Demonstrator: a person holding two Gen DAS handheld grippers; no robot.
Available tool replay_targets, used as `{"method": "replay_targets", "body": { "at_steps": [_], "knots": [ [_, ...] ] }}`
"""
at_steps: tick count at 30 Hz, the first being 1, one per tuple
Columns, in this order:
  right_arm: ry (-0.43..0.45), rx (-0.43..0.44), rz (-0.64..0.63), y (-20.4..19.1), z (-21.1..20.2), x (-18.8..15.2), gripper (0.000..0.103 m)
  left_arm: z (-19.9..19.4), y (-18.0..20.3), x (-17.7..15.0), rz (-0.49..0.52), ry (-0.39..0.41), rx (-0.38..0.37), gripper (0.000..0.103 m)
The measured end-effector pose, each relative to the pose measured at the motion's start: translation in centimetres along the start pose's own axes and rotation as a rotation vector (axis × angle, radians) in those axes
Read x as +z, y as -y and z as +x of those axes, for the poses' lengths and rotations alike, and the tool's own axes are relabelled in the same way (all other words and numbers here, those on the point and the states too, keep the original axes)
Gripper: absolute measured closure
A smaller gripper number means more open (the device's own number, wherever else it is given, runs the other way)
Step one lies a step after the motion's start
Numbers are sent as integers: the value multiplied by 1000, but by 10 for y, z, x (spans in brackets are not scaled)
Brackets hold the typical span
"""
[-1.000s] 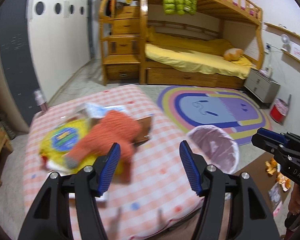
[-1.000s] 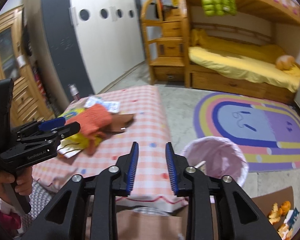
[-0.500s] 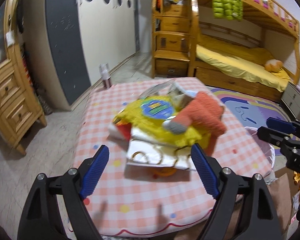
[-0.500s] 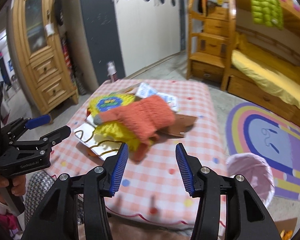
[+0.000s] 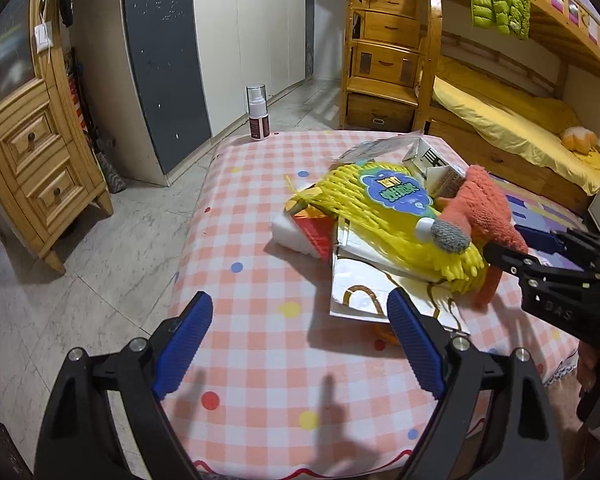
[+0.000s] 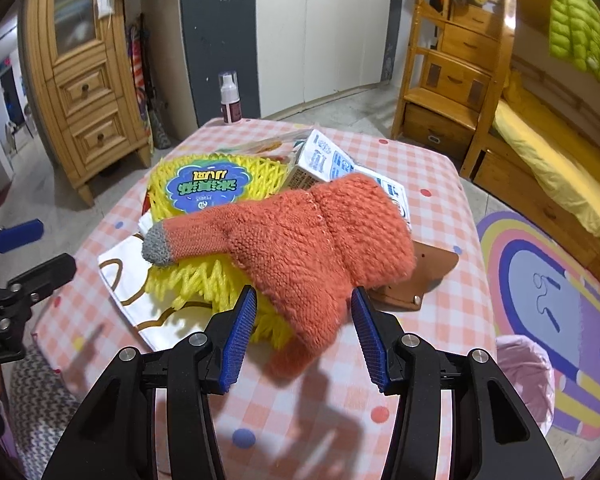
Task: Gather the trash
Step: 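Grasp the orange knitted glove with the right tool and lift it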
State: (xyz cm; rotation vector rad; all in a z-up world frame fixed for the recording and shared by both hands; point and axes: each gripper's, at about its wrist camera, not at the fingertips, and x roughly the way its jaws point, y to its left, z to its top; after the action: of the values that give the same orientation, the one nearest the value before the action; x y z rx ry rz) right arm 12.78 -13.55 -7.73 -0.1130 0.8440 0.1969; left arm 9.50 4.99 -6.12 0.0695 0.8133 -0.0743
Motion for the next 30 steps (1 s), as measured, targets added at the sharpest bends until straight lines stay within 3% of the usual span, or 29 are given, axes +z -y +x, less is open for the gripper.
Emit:
{"method": "replay_targets", "body": {
  "at_steps": [3,5,12,17,24,30],
  "knots": [
    [28,-1,-25,-4,-9,0,85,-3,2,-1,16,7,12,17],
    [64,14,-25,-3,-25,1,89,-7,5,-1,16,8,6,17],
    [181,20,14,10,-89,6,90,-16,16,-7,27,1,-40,17],
    [212,-3,60,24,-117,-5,90,-16,26,-15,41,-17,-58,17],
    [179,-73,106,44,-118,-28,89,-20,41,0,65,19,-77,17],
    [206,-103,174,70,-117,-23,89,-12,58,29,94,65,-83,17]
  ]
}}
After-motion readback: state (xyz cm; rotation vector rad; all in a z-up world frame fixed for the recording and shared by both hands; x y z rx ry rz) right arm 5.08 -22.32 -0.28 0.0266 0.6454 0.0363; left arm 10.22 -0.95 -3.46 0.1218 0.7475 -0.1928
